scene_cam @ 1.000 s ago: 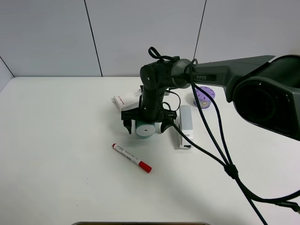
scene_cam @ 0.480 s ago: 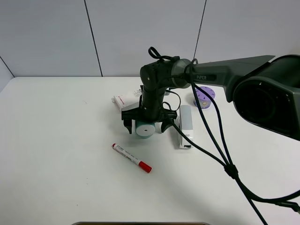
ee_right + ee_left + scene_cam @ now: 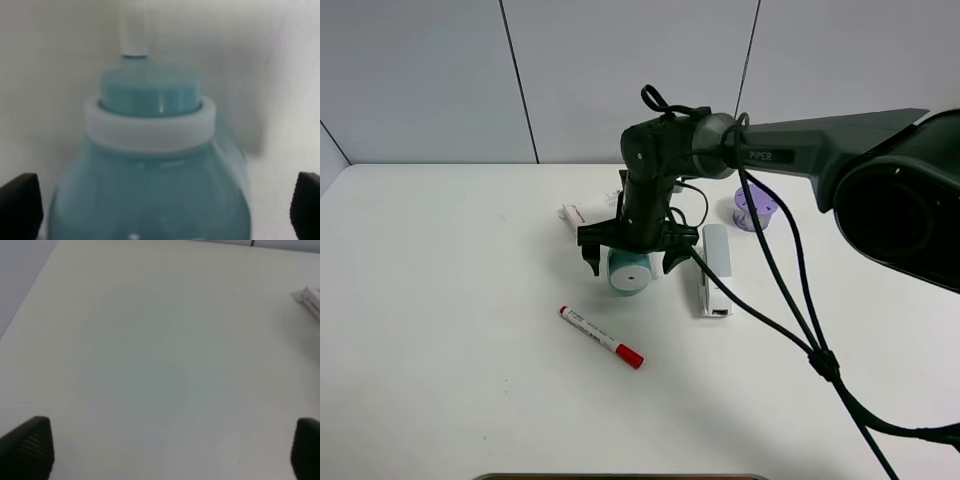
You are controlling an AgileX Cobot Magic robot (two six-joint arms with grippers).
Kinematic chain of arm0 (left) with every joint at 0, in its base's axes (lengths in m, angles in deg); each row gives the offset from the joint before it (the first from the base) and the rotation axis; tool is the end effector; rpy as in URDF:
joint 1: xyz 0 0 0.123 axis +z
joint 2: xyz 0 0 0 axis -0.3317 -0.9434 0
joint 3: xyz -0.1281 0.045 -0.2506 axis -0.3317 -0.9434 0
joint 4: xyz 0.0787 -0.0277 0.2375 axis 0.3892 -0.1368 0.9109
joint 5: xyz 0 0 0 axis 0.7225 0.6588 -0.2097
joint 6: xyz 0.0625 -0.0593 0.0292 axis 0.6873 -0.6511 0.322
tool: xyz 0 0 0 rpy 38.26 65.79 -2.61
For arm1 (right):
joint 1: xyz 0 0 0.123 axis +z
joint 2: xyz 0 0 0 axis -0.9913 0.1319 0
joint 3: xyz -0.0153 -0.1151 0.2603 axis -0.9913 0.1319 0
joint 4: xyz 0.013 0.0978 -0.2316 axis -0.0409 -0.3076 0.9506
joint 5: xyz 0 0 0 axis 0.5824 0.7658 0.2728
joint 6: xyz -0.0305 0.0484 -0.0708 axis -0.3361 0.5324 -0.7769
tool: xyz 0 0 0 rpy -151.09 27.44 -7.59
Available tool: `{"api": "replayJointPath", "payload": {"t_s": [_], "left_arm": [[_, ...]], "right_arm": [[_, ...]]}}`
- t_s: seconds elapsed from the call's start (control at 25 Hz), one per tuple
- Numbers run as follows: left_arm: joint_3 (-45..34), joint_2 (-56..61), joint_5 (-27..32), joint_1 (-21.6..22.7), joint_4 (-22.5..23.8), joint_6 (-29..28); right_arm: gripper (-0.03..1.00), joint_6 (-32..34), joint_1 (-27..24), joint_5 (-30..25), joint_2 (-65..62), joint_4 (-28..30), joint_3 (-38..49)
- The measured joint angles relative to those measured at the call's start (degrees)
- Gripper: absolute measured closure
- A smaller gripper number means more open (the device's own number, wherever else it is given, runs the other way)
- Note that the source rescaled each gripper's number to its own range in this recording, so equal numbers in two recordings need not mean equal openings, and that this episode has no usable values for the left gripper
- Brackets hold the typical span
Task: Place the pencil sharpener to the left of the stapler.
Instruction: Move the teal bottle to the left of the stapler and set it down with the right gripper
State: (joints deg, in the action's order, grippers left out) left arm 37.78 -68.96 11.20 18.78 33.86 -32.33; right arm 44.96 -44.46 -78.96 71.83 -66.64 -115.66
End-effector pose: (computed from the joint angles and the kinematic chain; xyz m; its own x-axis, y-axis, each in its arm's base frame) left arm -0.0068 0.0045 0.2796 -0.4392 -0.0365 -0.8977 -0.0529 0.9985 -0.0147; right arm 0.3579 0.2873 0.1264 -0.9856 -0.1202 -0.1193 -0.1376 0.9789 0.1508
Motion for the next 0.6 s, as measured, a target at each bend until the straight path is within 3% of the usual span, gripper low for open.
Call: {"api": "replayJointPath", "payload": {"t_s": [0.6], "left_arm": [[0.0,0.0,0.0,0.0,0.0,0.0]], "right_arm": [[-0.03,-0.44,2.02,-2.68,-8.05,2.53,0.0]]}}
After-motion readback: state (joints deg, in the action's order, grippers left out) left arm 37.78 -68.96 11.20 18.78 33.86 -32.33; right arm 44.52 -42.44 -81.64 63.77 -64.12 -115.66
